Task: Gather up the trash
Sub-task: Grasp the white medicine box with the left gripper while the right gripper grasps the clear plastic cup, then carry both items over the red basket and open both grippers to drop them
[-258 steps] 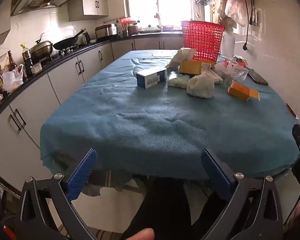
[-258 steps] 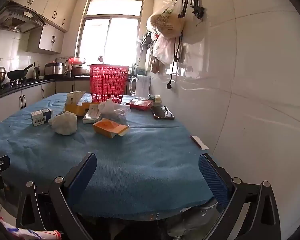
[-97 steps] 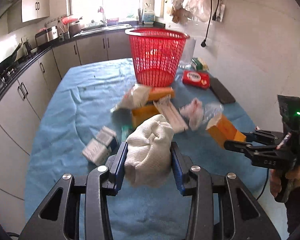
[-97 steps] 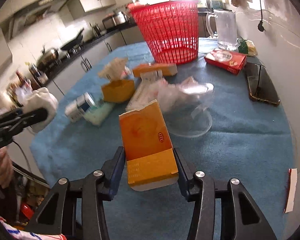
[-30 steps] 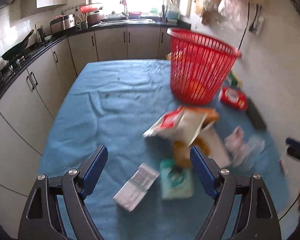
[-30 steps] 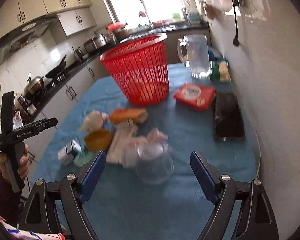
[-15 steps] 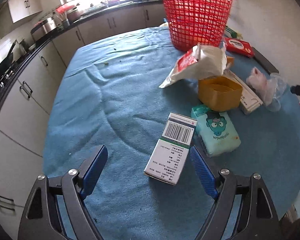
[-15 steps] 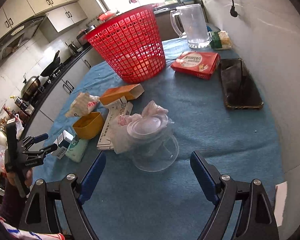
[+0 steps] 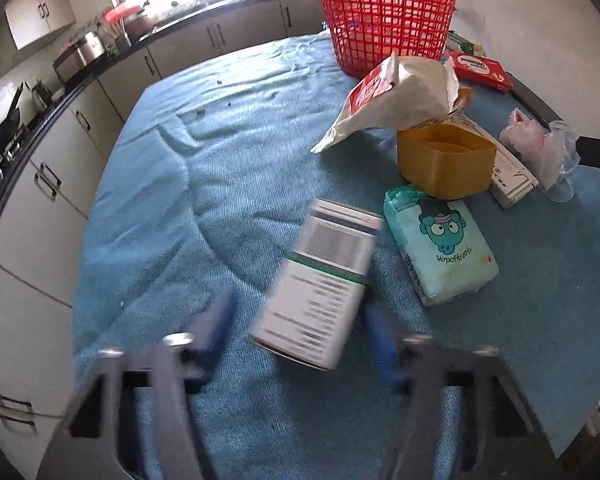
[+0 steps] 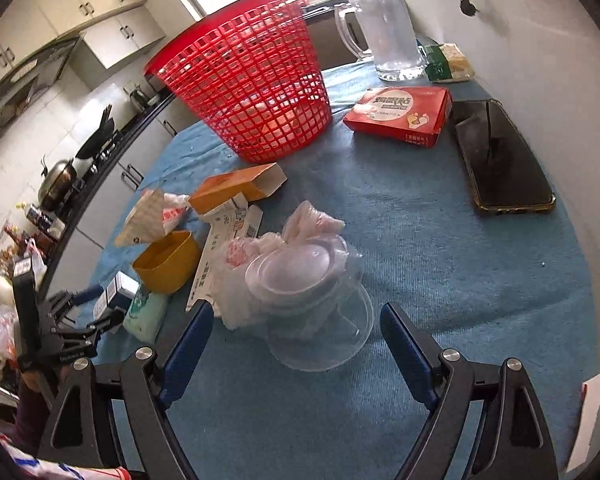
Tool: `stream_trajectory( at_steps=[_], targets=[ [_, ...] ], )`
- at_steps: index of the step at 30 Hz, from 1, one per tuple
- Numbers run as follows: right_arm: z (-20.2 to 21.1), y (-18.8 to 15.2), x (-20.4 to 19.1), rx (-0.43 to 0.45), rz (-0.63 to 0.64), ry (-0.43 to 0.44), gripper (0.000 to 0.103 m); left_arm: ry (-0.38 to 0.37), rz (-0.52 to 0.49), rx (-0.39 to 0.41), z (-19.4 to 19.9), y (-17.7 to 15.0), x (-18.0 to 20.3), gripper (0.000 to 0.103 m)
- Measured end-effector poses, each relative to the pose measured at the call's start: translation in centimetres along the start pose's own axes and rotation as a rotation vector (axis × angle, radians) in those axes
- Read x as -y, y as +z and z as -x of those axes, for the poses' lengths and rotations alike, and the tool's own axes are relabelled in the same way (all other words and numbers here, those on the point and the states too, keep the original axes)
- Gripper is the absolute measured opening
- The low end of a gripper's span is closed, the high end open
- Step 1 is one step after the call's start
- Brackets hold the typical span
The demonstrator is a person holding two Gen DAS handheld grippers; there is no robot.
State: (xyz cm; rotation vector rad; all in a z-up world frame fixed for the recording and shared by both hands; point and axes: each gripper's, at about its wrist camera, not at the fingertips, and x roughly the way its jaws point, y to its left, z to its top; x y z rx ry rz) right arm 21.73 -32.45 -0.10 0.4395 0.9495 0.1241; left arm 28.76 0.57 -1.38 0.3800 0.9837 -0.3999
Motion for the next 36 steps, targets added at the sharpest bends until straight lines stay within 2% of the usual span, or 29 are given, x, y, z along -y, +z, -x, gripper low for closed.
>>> stream_trajectory(
  at_steps=[3, 4, 6, 8, 11, 17, 24, 36],
  targets=[
    [-0.4, 0.2, 0.5, 0.001, -0.02, -0.002, 0.076, 0.014, 0.043, 0.012, 0.3, -0.1, -0.3, 0.043],
    [-0.6, 0.3, 0.6, 0.0, -0.021, 0.002, 0.064, 0.014, 0.055, 0.014, 0.4, -0.1, -0.5, 0.042],
    [-0.5, 0.3, 0.6, 0.002, -0.025, 0.028, 0.059, 0.007, 0.09, 0.023, 0.9, -0.2, -0.8, 0.041],
    [-0.3, 0.3, 0.3, 0.014, -0.001, 0.034, 0.043, 0.003, 0.118, 0.037, 1.7, -0.2, -1.1, 0.04],
    [0.2, 0.1, -0.7, 0.023, 0.063, -0.011, 0.041, -0.006, 0.152, 0.059, 2.9, -0.2, -1.4, 0.039],
    [1.2, -0.3, -1.1, 0.042, 0.085, -0.013, 0.04, -0.002, 0.193, 0.098, 5.7, -0.3, -1.4, 0.038],
    [4.3, -0.2, -1.1, 0.101, 0.093, -0.019, 0.04, -0.011, 0.21, 0.151, 9.0, 0.2, -1.1, 0.038],
    [8.2, 1.7, -2.3, 0.187, 0.116, 0.02, 0.04, -0.028, 0.223, 0.287, 14.0, 5.3, 0.2, 0.038]
  ],
)
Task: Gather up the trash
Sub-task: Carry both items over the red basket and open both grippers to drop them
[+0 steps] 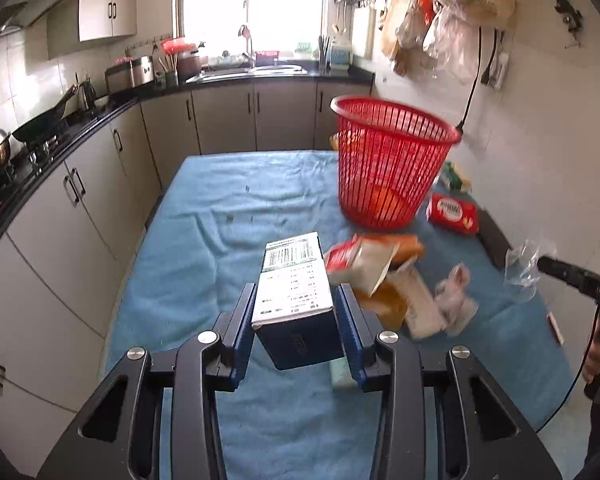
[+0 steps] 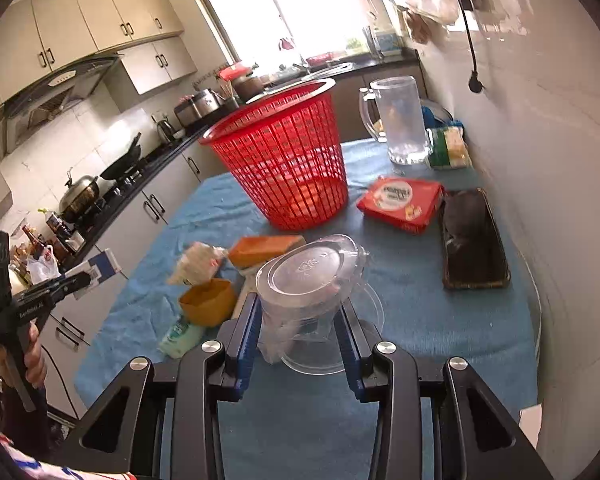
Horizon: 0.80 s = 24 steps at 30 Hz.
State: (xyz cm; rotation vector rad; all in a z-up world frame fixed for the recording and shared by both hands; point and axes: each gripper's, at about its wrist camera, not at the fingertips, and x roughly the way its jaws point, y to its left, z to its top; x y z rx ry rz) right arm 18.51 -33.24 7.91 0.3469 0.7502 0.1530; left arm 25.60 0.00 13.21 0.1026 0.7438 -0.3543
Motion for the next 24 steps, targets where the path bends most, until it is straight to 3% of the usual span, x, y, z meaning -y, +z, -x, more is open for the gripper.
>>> stream_trajectory(
  at_steps=[6, 13, 20, 24],
  targets=[
    [0.0, 2.4, -0.9, 0.026, 0.018, 0.028, 0.04, -0.01, -0.003, 0.051, 0.4, 4.5, 1.5, 0.038],
    [-0.5, 7.8, -2.0, 0.113, 0.013, 0.1, 0.04, -0.049, 0.01, 0.101, -0.6, 12.3, 3.9, 0.038],
    [-2.8, 14.4, -2.1, 0.199, -0.048, 0.187, 0.041, -0.108, 0.042, 0.109, -4.9, 19.5, 6.7, 0.038],
    [-4.9, 17.1, -1.6, 0.213, -0.092, 0.219, 0.041, -0.103, 0.048, 0.083, -8.8, 21.6, 7.7, 0.038]
  ],
)
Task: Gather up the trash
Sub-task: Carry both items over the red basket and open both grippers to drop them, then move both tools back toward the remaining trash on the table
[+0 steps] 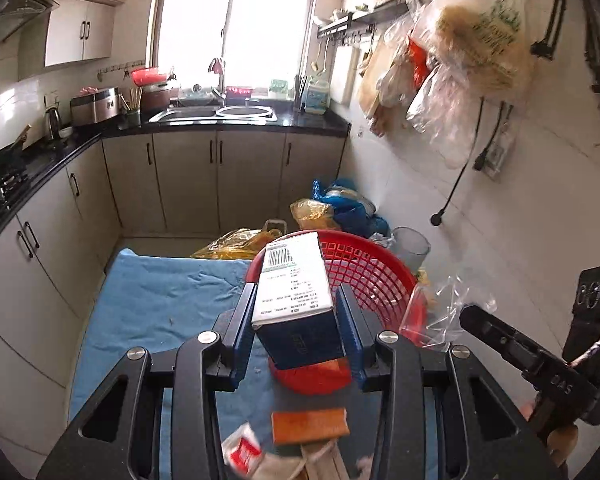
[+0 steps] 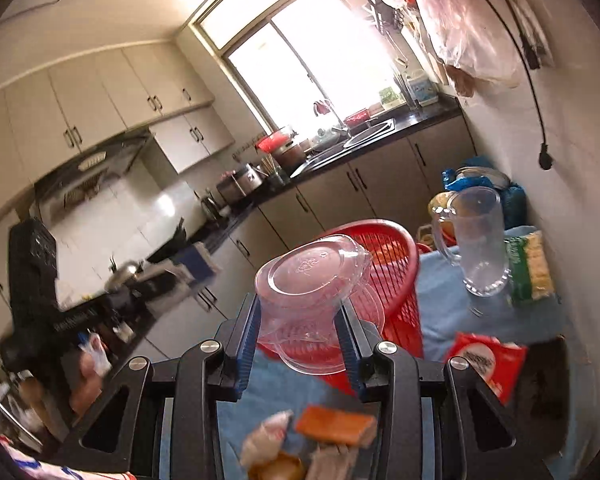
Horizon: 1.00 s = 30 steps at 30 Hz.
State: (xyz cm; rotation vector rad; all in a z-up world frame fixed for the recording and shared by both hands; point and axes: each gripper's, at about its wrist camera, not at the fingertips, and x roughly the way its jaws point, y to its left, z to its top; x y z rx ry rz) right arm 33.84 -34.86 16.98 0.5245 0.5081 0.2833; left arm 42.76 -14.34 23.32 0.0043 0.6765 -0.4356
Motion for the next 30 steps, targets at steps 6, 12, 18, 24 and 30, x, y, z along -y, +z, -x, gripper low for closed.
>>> stream_trajectory(
  at_steps=[6, 12, 18, 24, 30],
  targets=[
    [-4.0, 1.0, 1.9, -0.037, -0.052, -0.02, 0.041, -0.003, 0.03, -0.047, -5.5, 0.5, 0.0, 0.038],
    [-5.7, 0.6, 3.7, -0.063, -0.096, -0.027, 0.052, -0.029, 0.026, -0.029, -5.9, 0.1, -0.2, 0.067],
    [-5.4, 1.0, 3.8, -0.044, -0.108, -0.024, 0.076, -0.016, 0.047, 0.024, -2.8, -0.3, -1.6, 0.072],
    [-3.1, 0.7, 2.5, -0.03, -0.083, -0.025, 0.075, 0.038, 0.098, 0.047, 1.1, -2.3, -4.4, 0.073],
    [0.5, -1.0, 0.3, -0.042, -0.024, -0.046, 0.079, 0.138, 0.102, 0.051, 5.0, -6.5, -6.6, 0.073]
  ],
)
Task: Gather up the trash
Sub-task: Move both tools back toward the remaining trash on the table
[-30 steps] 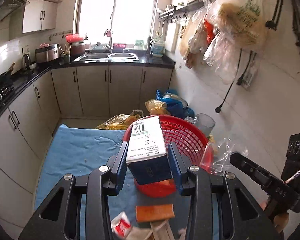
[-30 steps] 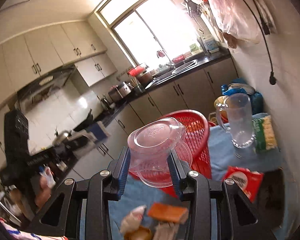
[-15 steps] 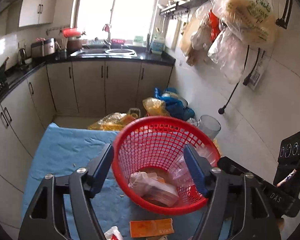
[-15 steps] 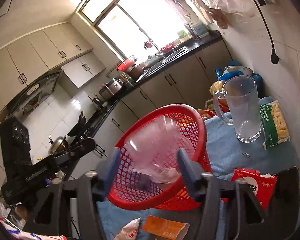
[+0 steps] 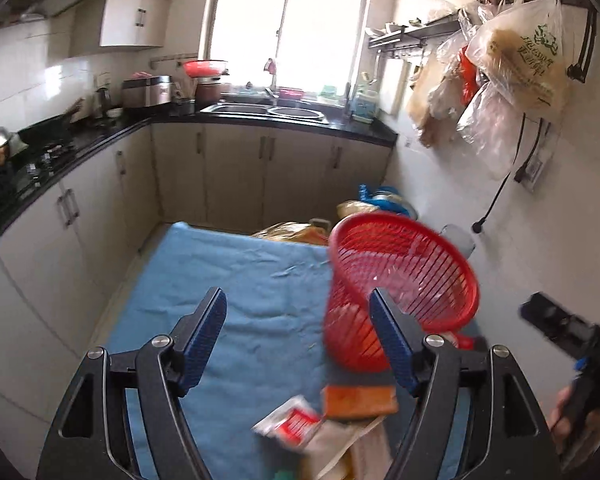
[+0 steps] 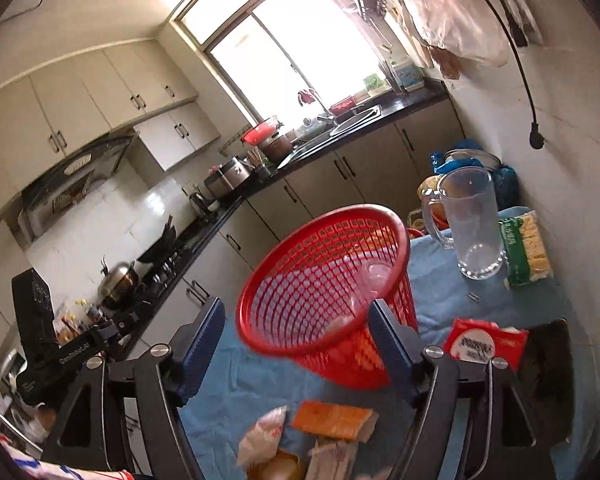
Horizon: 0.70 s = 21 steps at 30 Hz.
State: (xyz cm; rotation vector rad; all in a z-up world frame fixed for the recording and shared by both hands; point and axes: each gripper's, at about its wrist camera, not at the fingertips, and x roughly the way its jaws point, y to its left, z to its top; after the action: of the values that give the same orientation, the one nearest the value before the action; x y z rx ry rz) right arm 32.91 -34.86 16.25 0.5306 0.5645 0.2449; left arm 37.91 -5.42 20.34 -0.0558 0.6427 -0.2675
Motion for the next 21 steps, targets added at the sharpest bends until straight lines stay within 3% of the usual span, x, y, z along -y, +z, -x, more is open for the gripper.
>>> stream_trajectory(
  at_steps=[5, 13, 18, 21],
  targets=[
    [2.9, -2.5, -1.0, -0.037, 0.029, -0.007, 0.081, 0.062, -0.029, -0.002, 3.2, -4.0, -1.6, 0.075],
    [7.3, -9.3, -1.0, -0.143, 0.063, -0.026, 0.083, 0.107, -0.038, -0.005, 7.8, -10.8, -3.9, 0.079],
    [10.0, -13.7, -0.2, -0.168, 0.058, -0.037, 0.085, 0.138, -0.059, -0.004, 9.2, -13.9, -4.5, 0.082],
    [10.8, -15.8, 0.1, -0.179, 0.083, -0.088, 0.086, 0.156, -0.074, -0.013, 9.4, -15.5, -4.5, 0.082]
  ],
)
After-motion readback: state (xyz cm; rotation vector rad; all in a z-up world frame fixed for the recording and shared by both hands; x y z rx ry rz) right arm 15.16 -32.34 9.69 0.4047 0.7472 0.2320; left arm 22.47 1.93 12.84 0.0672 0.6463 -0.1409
